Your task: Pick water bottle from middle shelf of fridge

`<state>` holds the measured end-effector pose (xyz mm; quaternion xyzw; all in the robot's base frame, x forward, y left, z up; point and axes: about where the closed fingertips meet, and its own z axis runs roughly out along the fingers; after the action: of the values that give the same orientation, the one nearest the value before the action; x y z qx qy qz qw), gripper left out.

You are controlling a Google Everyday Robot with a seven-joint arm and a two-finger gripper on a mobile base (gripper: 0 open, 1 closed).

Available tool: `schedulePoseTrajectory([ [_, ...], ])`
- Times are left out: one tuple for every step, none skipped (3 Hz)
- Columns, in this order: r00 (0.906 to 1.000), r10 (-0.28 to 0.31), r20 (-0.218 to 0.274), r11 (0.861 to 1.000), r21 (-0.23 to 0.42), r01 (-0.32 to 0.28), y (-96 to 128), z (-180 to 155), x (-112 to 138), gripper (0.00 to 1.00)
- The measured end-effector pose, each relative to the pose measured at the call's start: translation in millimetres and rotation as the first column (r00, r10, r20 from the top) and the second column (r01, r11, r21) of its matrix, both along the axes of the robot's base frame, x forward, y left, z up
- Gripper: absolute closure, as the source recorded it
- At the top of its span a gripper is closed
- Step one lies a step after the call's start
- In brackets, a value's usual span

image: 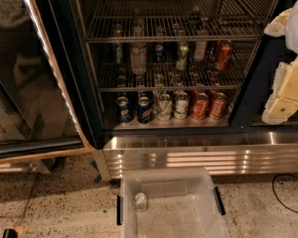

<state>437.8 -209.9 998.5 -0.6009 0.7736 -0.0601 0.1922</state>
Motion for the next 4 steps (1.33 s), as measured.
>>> schedulePoseTrajectory([
  [1.0000,0.000,0.000,1.000,0.000,0.000,0.0,0.0,0.0,0.00],
  [0.9998,0.020,0.002,0.999,0.050,-0.020,7.2,-8.6,5.6,0.00],
  [0.9982,0.049,0.035,0.986,0.157,-0.054,20.4,-29.2,14.5,0.00],
  [0.9944,0.022,0.103,0.949,0.310,-0.053,33.6,-48.7,24.0,0.00],
])
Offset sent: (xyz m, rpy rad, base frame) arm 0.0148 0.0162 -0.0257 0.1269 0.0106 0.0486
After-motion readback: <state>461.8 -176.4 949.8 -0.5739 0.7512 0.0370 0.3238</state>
